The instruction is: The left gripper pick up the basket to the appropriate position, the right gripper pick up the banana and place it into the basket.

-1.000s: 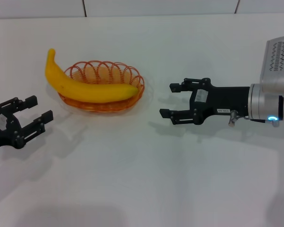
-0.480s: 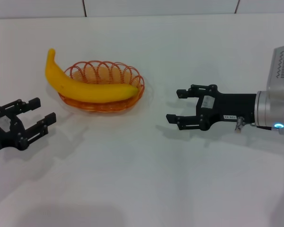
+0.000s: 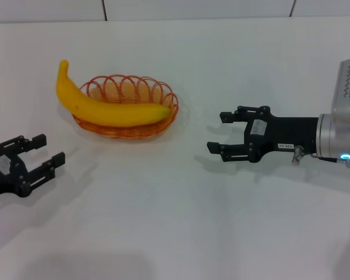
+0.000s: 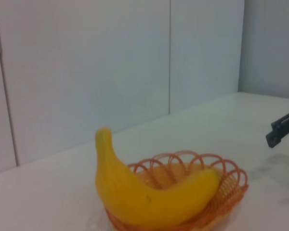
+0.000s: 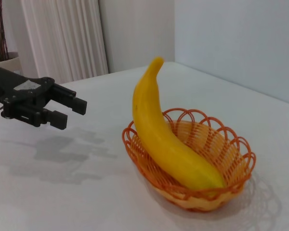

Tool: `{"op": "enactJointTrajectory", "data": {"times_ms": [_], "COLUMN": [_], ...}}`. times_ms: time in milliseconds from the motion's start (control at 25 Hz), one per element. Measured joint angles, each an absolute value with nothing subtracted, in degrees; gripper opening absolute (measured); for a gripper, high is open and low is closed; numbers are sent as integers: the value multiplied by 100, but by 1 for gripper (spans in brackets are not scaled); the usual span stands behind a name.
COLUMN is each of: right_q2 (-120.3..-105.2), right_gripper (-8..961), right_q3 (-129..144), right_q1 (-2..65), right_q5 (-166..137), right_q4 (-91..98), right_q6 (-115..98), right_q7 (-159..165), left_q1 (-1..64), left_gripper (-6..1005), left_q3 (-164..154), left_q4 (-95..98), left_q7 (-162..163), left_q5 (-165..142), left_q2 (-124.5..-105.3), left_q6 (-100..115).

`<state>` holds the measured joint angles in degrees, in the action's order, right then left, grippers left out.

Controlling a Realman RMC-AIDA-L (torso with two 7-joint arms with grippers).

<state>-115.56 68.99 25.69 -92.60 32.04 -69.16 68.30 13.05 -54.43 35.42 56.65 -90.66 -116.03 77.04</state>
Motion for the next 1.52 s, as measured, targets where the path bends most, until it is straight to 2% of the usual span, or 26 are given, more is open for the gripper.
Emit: {"op": "enactJointTrajectory", "data": {"times_ms": [400,640,760,1520], "right_q2": [-11489,-11280,-11248,-11236], "right_gripper": [809,809,808,805], "right_q3": [6892,6643,6226,5230], "right_q1": [2427,2215,2104,1862], "right_q5": [-9272,-9281,-9400,-9786], "right_q4": [3200,3258,3283,3238], "right_q6": [-7147,-7925,-8158,-8700], "right_q7": [6857,6831,6757,6180], "left_q1": [1302,1301,1303,1294], "left_gripper": [564,564,564,564], "left_q3": [-5441,-5389,-5379,-5175], "left_q4": [3495,3461,3461,3463], "left_q7": [5660,5638,5634,5489], "left_q5": [-9111,-9152,-9155,-9145], "left_q2": [-11616,-11617,-11621,-11626], "left_q6": [7604,7601,7601,7652]}}
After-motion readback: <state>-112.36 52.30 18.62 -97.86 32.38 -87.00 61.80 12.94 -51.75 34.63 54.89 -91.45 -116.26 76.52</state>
